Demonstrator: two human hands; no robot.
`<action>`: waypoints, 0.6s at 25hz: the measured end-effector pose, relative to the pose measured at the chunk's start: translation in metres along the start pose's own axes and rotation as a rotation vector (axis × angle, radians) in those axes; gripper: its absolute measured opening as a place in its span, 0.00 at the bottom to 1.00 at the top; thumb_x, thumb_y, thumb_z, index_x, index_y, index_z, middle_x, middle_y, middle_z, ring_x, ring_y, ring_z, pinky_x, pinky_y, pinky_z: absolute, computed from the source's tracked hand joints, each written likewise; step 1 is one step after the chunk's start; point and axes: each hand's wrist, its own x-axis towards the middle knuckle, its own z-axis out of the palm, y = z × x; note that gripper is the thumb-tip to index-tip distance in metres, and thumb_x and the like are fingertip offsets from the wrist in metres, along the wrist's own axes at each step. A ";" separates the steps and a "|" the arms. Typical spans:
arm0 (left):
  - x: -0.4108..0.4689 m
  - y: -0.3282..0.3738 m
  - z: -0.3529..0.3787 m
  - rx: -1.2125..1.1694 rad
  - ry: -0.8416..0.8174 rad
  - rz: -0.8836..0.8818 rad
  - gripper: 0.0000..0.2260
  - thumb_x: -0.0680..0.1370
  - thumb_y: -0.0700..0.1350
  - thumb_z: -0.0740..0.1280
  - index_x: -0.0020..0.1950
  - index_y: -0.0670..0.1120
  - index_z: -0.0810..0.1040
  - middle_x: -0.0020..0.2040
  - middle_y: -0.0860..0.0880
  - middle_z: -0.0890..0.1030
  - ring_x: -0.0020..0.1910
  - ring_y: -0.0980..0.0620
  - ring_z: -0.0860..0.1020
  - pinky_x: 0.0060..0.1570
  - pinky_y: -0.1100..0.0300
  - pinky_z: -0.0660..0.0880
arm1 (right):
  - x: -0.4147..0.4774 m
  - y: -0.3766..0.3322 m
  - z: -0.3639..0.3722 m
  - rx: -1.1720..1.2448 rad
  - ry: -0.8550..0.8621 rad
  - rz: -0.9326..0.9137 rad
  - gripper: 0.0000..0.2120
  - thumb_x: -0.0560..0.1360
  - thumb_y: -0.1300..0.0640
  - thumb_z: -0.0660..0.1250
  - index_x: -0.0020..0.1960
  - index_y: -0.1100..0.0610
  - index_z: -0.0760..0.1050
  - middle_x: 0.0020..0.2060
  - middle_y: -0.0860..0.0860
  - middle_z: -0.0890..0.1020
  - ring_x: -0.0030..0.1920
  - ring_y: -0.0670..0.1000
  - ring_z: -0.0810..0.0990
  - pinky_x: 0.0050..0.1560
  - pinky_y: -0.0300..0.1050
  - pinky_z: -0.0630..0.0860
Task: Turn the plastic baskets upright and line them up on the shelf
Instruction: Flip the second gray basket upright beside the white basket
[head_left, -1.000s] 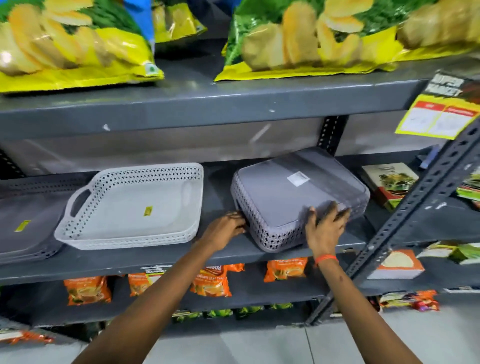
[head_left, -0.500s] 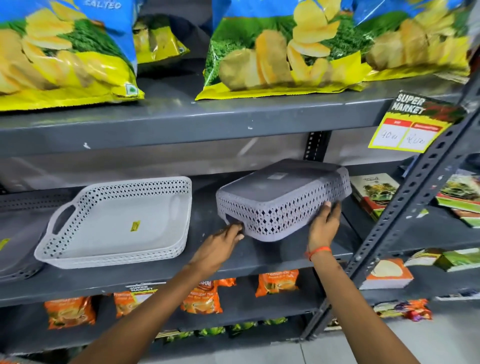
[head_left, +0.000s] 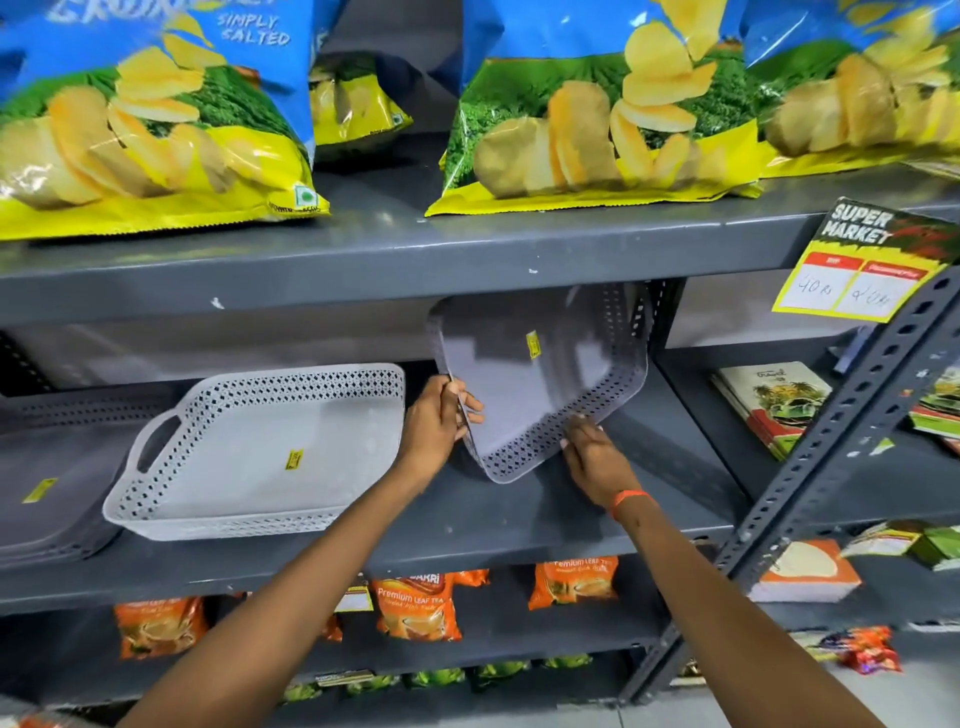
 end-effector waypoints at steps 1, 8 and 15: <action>0.005 0.004 0.000 -0.048 0.012 -0.038 0.11 0.83 0.43 0.50 0.43 0.49 0.68 0.38 0.49 0.78 0.31 0.59 0.81 0.35 0.60 0.72 | 0.000 -0.001 0.002 -0.049 -0.038 -0.014 0.19 0.80 0.58 0.55 0.68 0.66 0.64 0.69 0.62 0.68 0.71 0.60 0.64 0.74 0.52 0.57; 0.037 -0.008 -0.005 -0.269 0.063 -0.314 0.07 0.82 0.41 0.52 0.49 0.42 0.69 0.39 0.49 0.76 0.22 0.61 0.80 0.27 0.67 0.79 | -0.013 0.013 -0.007 -0.269 0.288 -0.099 0.24 0.79 0.49 0.47 0.55 0.63 0.75 0.54 0.61 0.81 0.57 0.61 0.78 0.70 0.51 0.63; 0.024 -0.031 0.022 0.342 0.070 -0.269 0.10 0.78 0.39 0.62 0.57 0.37 0.74 0.56 0.31 0.77 0.56 0.36 0.78 0.53 0.49 0.76 | -0.028 0.010 -0.014 -0.332 0.295 -0.095 0.30 0.80 0.47 0.38 0.59 0.62 0.73 0.56 0.59 0.80 0.58 0.60 0.76 0.68 0.49 0.61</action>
